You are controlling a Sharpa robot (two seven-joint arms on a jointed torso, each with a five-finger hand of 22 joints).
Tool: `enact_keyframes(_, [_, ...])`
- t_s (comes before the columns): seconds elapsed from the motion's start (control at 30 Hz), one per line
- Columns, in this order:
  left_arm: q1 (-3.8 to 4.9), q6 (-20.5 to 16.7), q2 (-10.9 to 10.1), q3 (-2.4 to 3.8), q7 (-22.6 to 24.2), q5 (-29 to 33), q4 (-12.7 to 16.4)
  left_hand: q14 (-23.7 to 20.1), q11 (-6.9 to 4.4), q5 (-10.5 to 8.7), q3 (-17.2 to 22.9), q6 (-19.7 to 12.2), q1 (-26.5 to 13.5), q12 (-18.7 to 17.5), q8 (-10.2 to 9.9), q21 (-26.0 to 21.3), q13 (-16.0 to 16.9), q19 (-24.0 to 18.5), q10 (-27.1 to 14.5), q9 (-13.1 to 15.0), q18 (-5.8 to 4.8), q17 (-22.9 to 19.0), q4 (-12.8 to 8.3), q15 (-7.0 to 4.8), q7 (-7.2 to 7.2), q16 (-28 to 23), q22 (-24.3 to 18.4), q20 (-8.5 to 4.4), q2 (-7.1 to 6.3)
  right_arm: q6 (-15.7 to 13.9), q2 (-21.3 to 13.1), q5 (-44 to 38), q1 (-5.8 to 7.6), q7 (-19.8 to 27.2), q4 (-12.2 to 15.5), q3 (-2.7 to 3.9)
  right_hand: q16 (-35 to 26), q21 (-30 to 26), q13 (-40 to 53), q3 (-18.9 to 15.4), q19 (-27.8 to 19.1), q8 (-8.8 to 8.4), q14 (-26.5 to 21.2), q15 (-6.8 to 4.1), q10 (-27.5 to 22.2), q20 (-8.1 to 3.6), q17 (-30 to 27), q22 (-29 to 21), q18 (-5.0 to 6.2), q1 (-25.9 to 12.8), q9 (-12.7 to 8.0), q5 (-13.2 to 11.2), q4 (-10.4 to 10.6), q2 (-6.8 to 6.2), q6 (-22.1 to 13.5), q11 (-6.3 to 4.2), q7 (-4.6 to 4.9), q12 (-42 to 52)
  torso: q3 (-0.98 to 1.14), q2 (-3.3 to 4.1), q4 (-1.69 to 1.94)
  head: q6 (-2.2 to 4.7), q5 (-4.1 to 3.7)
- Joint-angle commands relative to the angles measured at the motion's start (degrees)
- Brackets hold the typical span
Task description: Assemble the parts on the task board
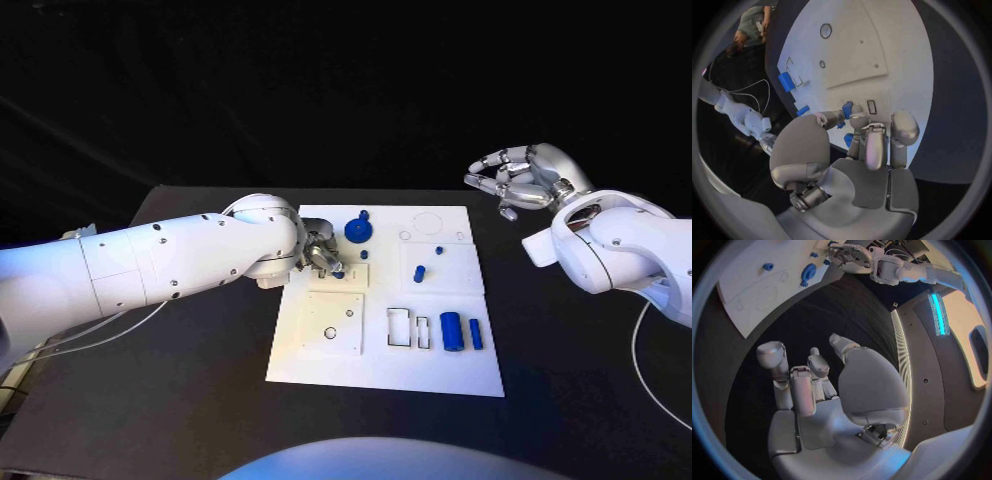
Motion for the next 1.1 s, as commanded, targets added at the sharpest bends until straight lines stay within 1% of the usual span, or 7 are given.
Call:
enact_keyframes(0.03, [-0.13, 0.54, 0.23, -0.11, -0.55, -0.41, -0.18, 4.14, 0.06, 0.26, -1.76, 0.37, -0.96, 0.34, 0.42, 0.42, 0.24, 0.60, 0.56, -0.09, -0.71, 7.91, 0.73, -0.49, 0.05, 0.23, 0.20, -0.03, -0.04, 0.61, 0.03, -0.40, -0.03, 0.48, -0.01, 0.02, 0.01, -0.28, -0.05, 0.09, 0.40, 0.31, 2.47, -0.45, 0.03, -0.05, 3.47, -0.06, 0.83, -0.51, 0.05, -0.35, 0.30, -0.08, -0.38, -0.10, 0.06, 0.18, 0.01, 0.00, 0.04, -0.01, -0.07])
enact_keyframes(0.43, [-0.13, 0.62, 0.45, -0.11, -0.65, -0.40, -0.79, 4.31, -0.02, 0.27, -5.91, 0.79, -2.27, 0.88, 0.57, 0.72, 0.78, 0.95, 0.93, -0.26, -0.83, 8.59, 2.63, -0.57, -0.05, 0.58, 0.90, -0.11, -0.22, 0.53, 0.00, -0.39, -0.04, 0.40, -0.01, 0.02, -0.06, -0.65, -0.17, -0.54, 0.28, 0.65, 2.43, -0.48, 0.00, -0.07, 3.35, -0.26, 0.89, -0.84, 0.09, -0.60, 0.94, -0.20, -0.53, -0.14, 0.00, 0.22, 0.00, 0.05, -0.02, -0.03, -0.16])
enact_keyframes(0.7, [-0.13, 0.28, 0.51, -0.11, -0.77, -0.40, -0.98, 4.30, -0.02, 0.27, -8.00, 0.86, -2.62, 0.91, 0.56, 0.73, 0.70, 0.96, 0.88, -0.38, -0.83, 8.61, 3.69, -0.57, -0.04, 0.60, 0.95, -0.13, -0.19, 0.16, 0.02, -0.39, -0.04, 0.25, -0.03, 0.02, -0.12, -0.96, -0.39, -1.10, 0.19, 1.04, 2.38, -0.51, -0.15, -0.10, 3.24, -0.40, 0.92, -0.98, 0.13, -1.35, 1.69, 0.03, -0.71, -0.17, -0.04, 0.21, 0.00, 0.00, 0.06, -0.04, -0.21])
enact_keyframes(0.87, [-0.13, 0.36, 0.50, -0.11, -0.89, -0.40, -1.05, 4.36, -0.03, 0.27, -9.12, 0.94, -2.79, 1.04, 0.59, 0.81, 0.83, 1.05, 0.96, -0.43, -0.87, 8.84, 4.29, -0.57, -0.05, 0.71, 1.16, -0.13, -0.17, 0.07, 0.01, -0.39, -0.05, 0.25, -0.04, 0.02, -0.13, -1.10, -0.43, -1.39, 0.15, 1.18, 2.37, -0.51, -0.18, -0.11, 3.23, -0.46, 0.94, -1.08, 0.14, -1.51, 1.98, 0.00, -0.78, -0.18, -0.06, 0.23, 0.03, 0.00, 0.05, -0.06, -0.20])
enact_keyframes(0.97, [-0.13, 0.42, 0.45, -0.11, -0.81, -0.40, -1.03, 4.37, -0.02, 0.26, -10.61, 1.02, -3.16, 1.14, 0.62, 0.81, 0.89, 1.05, 1.01, -0.49, -0.87, 8.91, 4.69, -0.58, -0.05, 0.75, 1.18, -0.13, -0.36, 0.08, 0.01, -0.39, -0.06, 0.23, -0.05, 0.02, -0.14, -1.10, -0.41, -1.60, 0.17, 1.27, 2.36, -0.52, -0.15, -0.12, 3.21, -0.43, 0.93, -1.16, 0.15, -1.56, 2.19, -0.05, -0.83, -0.19, -0.07, 0.27, 0.04, -0.03, -0.01, -0.08, -0.12])
enact_keyframes(1.03, [-0.14, 0.37, 0.41, -0.11, -0.73, -0.40, -1.00, 4.37, 0.00, 0.24, -12.77, 1.02, -3.57, 1.18, 0.62, 0.80, 0.84, 1.05, 0.96, -0.55, -0.87, 8.92, 4.75, -0.60, -0.06, 0.76, 1.21, -0.13, -0.69, 0.10, 0.00, -0.40, -0.07, 0.23, -0.07, 0.02, -0.20, -1.43, -0.57, -1.72, 0.01, 1.31, 2.32, -0.52, -0.29, -0.12, 3.08, -0.68, 1.00, -1.20, 0.15, -1.57, 2.30, -0.07, -0.86, -0.19, -0.07, 0.19, 0.03, 0.00, -0.01, -0.05, -0.10])
enact_keyframes(1.1, [-0.14, 0.25, 0.37, -0.10, -0.66, -0.40, -0.95, 4.38, -0.03, 0.26, -14.15, 0.99, -3.94, 1.22, 0.60, 0.80, 0.82, 1.04, 0.94, -0.61, -0.86, 8.97, 4.86, -0.60, -0.07, 0.78, 1.22, -0.15, -0.74, 0.10, -0.01, -0.40, -0.08, 0.22, -0.07, 0.02, -0.24, -1.50, -0.61, -1.83, -0.03, 1.35, 2.28, -0.52, -0.33, -0.12, 3.00, -0.72, 1.01, -1.22, 0.15, -1.58, 2.40, -0.10, -0.92, -0.19, -0.07, 0.19, 0.02, 0.02, 0.01, -0.03, -0.12])
